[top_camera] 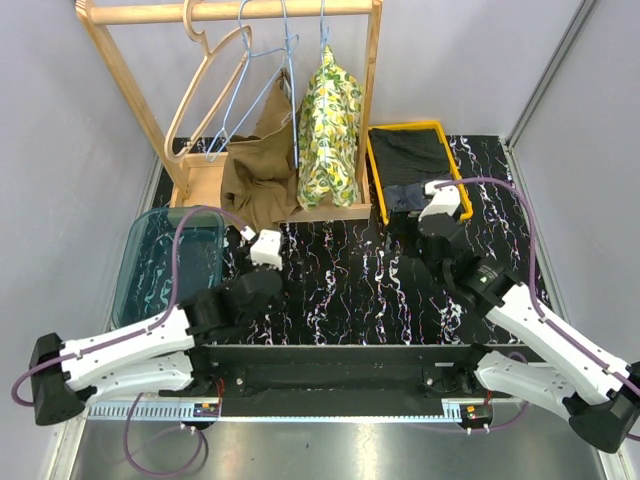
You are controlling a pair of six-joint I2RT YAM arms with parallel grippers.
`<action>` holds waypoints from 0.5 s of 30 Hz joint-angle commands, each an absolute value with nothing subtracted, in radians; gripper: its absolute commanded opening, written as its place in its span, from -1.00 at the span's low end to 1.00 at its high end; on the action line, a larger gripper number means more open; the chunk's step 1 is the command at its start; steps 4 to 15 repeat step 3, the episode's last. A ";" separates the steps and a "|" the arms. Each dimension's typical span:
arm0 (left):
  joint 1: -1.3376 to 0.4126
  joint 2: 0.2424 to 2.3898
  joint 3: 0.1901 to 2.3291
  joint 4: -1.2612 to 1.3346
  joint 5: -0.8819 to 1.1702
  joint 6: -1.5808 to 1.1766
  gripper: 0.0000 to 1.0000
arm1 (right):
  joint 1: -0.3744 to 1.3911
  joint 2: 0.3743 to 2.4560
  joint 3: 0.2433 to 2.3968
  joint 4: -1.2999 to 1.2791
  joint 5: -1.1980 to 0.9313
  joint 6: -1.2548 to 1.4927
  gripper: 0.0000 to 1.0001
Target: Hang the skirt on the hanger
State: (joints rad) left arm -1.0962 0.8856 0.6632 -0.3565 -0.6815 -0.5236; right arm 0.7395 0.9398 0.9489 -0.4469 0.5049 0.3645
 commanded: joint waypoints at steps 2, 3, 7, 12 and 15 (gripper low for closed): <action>-1.091 0.818 0.623 -0.293 -0.719 -0.540 0.98 | 0.735 0.928 0.859 -0.384 0.518 0.449 0.99; -1.091 0.813 0.617 -0.291 -0.718 -0.535 0.98 | 0.736 0.931 0.853 -0.379 0.517 0.454 0.99; -1.091 0.813 0.617 -0.291 -0.718 -0.535 0.98 | 0.736 0.931 0.853 -0.379 0.517 0.454 0.99; -1.091 0.813 0.617 -0.291 -0.718 -0.535 0.98 | 0.736 0.931 0.853 -0.379 0.517 0.454 0.99; -1.091 0.813 0.617 -0.291 -0.718 -0.535 0.98 | 0.736 0.931 0.853 -0.379 0.517 0.454 0.99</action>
